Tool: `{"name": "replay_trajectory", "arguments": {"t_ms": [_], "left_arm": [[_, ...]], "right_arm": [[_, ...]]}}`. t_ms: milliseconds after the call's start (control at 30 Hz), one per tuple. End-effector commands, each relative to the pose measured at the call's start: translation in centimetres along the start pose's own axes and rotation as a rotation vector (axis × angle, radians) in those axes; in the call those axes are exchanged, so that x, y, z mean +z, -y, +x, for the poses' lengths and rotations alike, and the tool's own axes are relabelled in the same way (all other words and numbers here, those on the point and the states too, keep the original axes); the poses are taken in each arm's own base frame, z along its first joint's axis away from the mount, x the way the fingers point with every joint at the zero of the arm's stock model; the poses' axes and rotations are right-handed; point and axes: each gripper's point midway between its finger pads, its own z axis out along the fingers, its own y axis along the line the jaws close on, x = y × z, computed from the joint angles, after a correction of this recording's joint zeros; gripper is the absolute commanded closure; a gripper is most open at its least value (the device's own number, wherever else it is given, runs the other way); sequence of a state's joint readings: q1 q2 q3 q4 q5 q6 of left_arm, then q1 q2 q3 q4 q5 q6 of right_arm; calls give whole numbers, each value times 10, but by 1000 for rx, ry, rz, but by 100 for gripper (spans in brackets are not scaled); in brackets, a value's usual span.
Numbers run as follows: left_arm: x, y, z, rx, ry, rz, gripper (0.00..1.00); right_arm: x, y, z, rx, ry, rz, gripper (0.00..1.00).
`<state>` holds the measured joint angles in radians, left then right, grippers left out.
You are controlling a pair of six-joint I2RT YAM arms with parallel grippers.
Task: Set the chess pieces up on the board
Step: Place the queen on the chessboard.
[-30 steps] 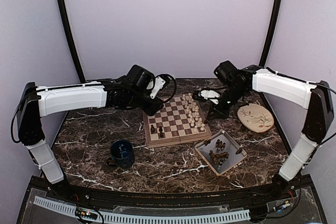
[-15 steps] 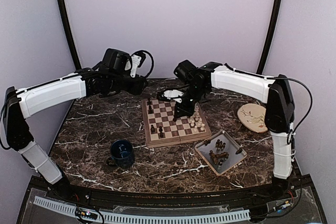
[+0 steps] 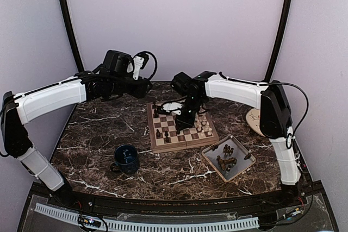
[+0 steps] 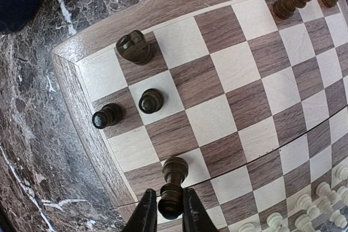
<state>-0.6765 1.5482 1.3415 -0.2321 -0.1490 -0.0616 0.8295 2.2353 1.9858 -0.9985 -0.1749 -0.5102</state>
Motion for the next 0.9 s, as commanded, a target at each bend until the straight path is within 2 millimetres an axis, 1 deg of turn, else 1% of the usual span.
{"name": "replay_trajectory", "arguments": {"t_ms": [0, 100, 167, 200, 233, 333, 400, 467, 500, 533, 600, 667, 733, 800, 867], "left_arm": [[-7, 0, -8, -7, 32, 16, 50], [-3, 3, -4, -3, 15, 31, 50], [2, 7, 1, 6, 0, 49, 50], [4, 8, 3, 7, -9, 55, 50], [7, 10, 6, 10, -20, 63, 50], [17, 25, 17, 60, -67, 143, 50], [25, 40, 27, 92, -124, 220, 52], [30, 61, 41, 130, -191, 307, 54], [33, 69, 46, 151, -219, 328, 55], [35, 78, 55, 180, -251, 346, 56], [38, 96, 71, 240, -287, 382, 56], [39, 110, 81, 277, -311, 408, 56], [42, 118, 90, 288, -344, 425, 55], [45, 127, 99, 295, -392, 458, 55], [50, 134, 107, 300, -439, 481, 55]], "right_arm": [[-7, -1, -12, 5, 21, 12, 77], [-25, 0, -13, 1, 40, 33, 70], [-41, 1, -11, 4, 61, 45, 68], [-49, 0, -9, 7, 75, 44, 67], [-63, -1, -8, 10, 102, 48, 66], [-89, 4, 6, 43, 146, 72, 64], [-104, 11, 21, 73, 174, 94, 64], [-116, 18, 38, 114, 215, 115, 64], [-120, 22, 48, 138, 234, 124, 64], [-120, 25, 66, 177, 240, 125, 64], [-126, 29, 86, 218, 281, 138, 64], [-130, 28, 107, 244, 325, 141, 64], [-135, 22, 124, 256, 375, 140, 63], [-135, 16, 139, 267, 407, 155, 62], [-136, 13, 151, 276, 441, 183, 61]]}}
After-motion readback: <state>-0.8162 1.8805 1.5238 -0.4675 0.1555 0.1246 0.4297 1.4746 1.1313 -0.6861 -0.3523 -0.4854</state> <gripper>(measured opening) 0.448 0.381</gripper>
